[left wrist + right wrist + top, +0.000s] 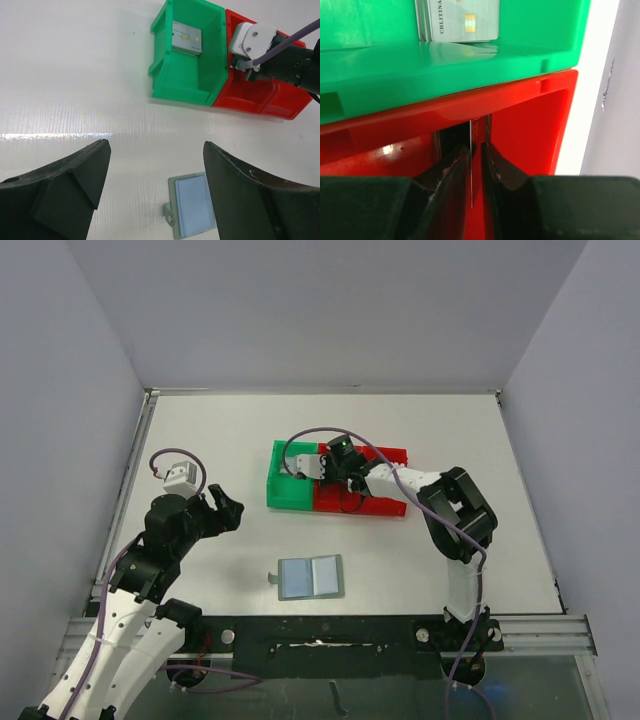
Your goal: Take the credit cards out of the card holder
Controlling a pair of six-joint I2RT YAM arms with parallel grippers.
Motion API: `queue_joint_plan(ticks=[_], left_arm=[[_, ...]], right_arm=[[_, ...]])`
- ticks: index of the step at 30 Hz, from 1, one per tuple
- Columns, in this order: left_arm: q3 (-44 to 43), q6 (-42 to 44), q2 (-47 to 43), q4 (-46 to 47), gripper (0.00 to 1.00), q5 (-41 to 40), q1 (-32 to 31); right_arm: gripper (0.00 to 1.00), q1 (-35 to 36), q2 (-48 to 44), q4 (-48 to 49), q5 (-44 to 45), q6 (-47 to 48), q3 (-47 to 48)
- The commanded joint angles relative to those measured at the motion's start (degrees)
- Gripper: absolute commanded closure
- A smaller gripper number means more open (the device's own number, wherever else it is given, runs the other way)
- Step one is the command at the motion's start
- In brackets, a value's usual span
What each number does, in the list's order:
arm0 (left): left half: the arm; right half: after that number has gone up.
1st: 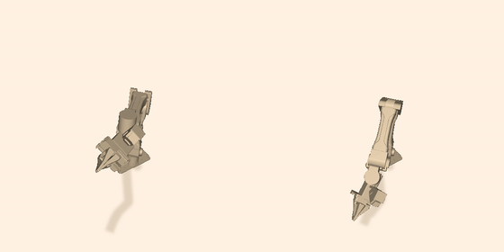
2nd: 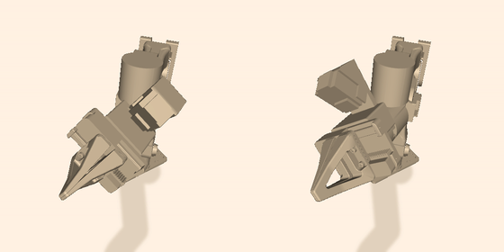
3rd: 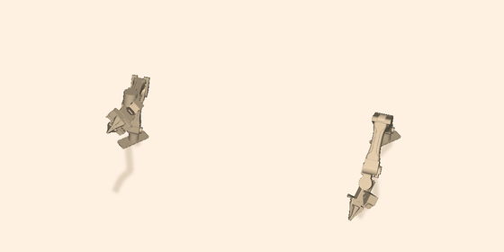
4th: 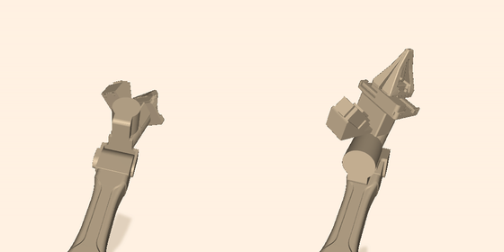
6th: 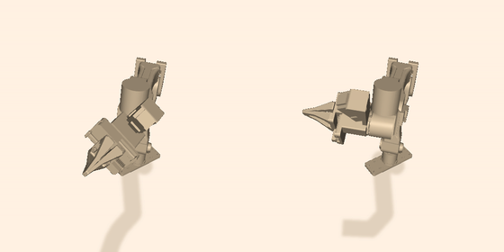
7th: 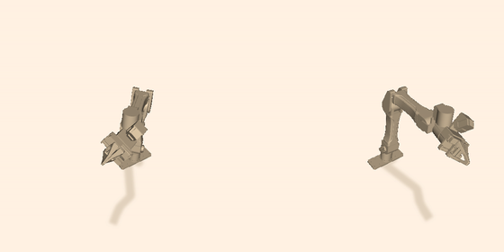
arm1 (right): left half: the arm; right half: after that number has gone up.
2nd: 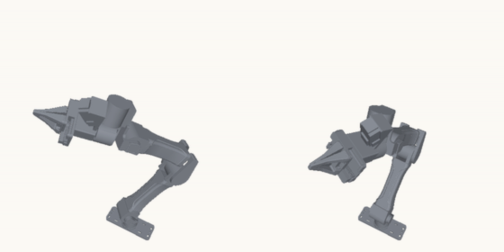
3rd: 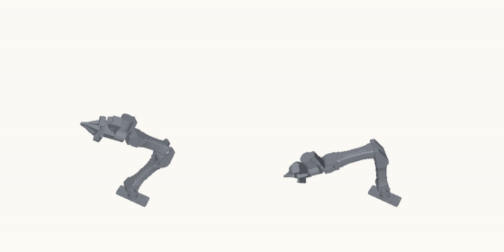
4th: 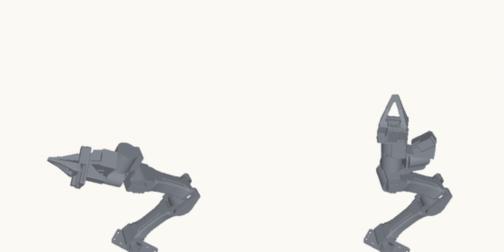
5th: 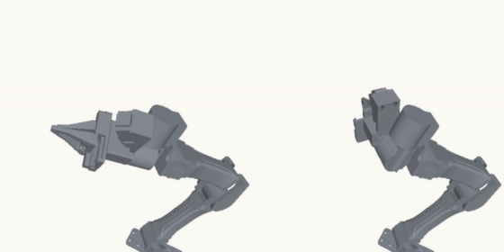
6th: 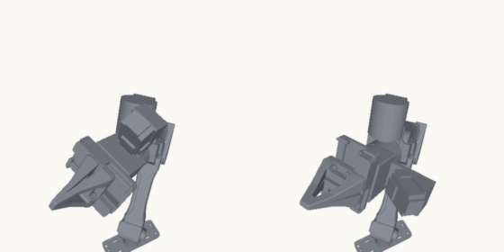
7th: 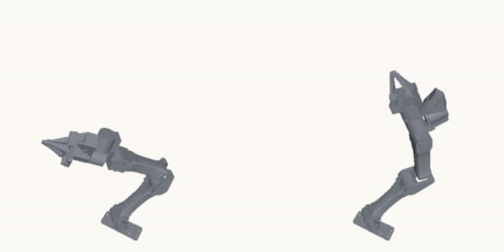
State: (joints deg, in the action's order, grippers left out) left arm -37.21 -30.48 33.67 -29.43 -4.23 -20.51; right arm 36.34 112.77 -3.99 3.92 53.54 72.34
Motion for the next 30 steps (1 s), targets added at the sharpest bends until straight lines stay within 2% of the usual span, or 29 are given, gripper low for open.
queue_joint_plan(ticks=[1, 3, 12, 19, 30], left_arm=[[-0.7, 1.3, 0.0, 3.1, 0.26, 0.8, 0.5], [-0.7, 1.3, 0.1, 3.1, 0.26, 0.9, 0.5], [-0.7, 1.5, 0.5, 3.3, 0.26, 1.7, 0.4], [-0.7, 1.6, 0.7, 3.5, 0.26, 2.2, 0.5], [-0.7, 1.8, 1.8, 3.8, 0.26, 3.6, 0.5]], right_arm=[[0.79, -0.5, 0.8, -0.8, 0.0, -0.6, 2.4], [0.73, -0.5, 1.0, -1.6, 0.1, -0.9, 2.6], [0.66, -0.8, 1.0, -2.7, -0.2, -3.9, 4.1], [0.54, -1.1, -0.5, -5.1, -3.0, -6.3, 6.1], [0.5, -2.2, -2.4, -5.5, -3.7, -7.6, 6.5]])
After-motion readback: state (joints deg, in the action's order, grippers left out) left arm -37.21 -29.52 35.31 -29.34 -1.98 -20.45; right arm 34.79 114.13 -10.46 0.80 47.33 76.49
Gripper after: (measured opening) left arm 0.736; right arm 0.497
